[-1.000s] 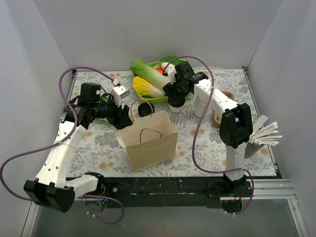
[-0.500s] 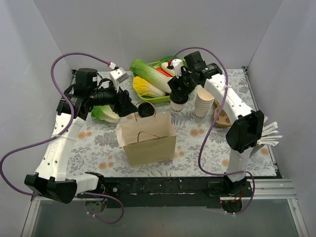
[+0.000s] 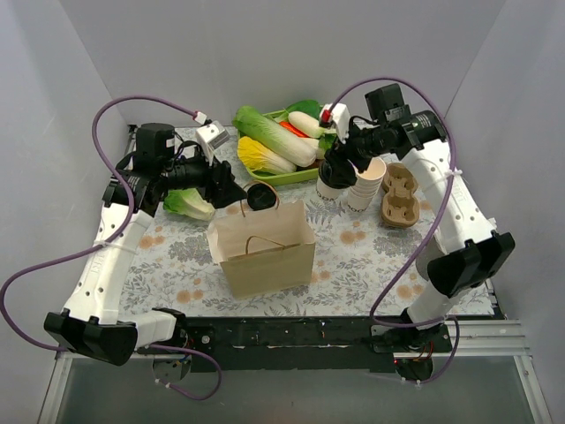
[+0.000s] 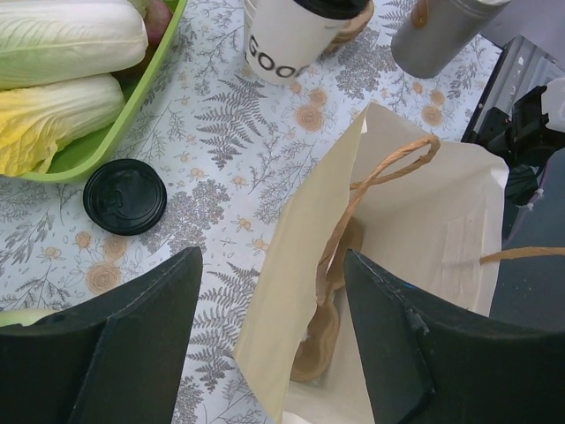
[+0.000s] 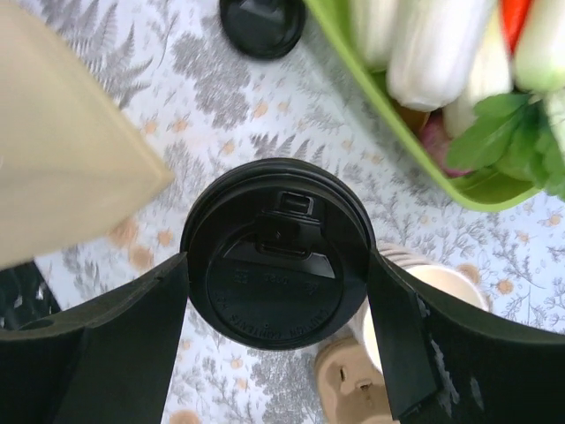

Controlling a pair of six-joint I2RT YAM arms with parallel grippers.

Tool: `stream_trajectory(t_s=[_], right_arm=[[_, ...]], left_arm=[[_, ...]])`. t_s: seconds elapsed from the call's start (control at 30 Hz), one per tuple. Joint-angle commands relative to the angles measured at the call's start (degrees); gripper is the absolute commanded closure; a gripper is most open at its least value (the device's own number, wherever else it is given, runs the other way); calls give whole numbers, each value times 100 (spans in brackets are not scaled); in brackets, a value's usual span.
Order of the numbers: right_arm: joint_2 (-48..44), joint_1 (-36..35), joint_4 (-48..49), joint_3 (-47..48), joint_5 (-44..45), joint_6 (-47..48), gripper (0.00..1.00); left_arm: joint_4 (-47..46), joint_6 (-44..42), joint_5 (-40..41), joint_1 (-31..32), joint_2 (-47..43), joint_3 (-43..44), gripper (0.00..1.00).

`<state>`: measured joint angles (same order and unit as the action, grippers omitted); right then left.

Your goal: Pack the takeout coffee

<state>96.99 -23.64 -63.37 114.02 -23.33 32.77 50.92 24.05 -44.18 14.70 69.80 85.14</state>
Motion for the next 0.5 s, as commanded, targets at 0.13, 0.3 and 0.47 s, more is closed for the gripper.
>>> stream_trajectory(t_s=[0.13,0.3,0.47], right_arm=[[-1164,52,-449,-2118,-567,1679,99],[-1665,52,-88,-3409,-541,2433,99],[-2069,61,228,-4308,-479,3068,99]], left_arm=[[-222,-6,-29,-28,-177,-270,35],[-187,-67,6,-28,-195,-402,35],[-178,-111,50,-28,-212,-516,35]])
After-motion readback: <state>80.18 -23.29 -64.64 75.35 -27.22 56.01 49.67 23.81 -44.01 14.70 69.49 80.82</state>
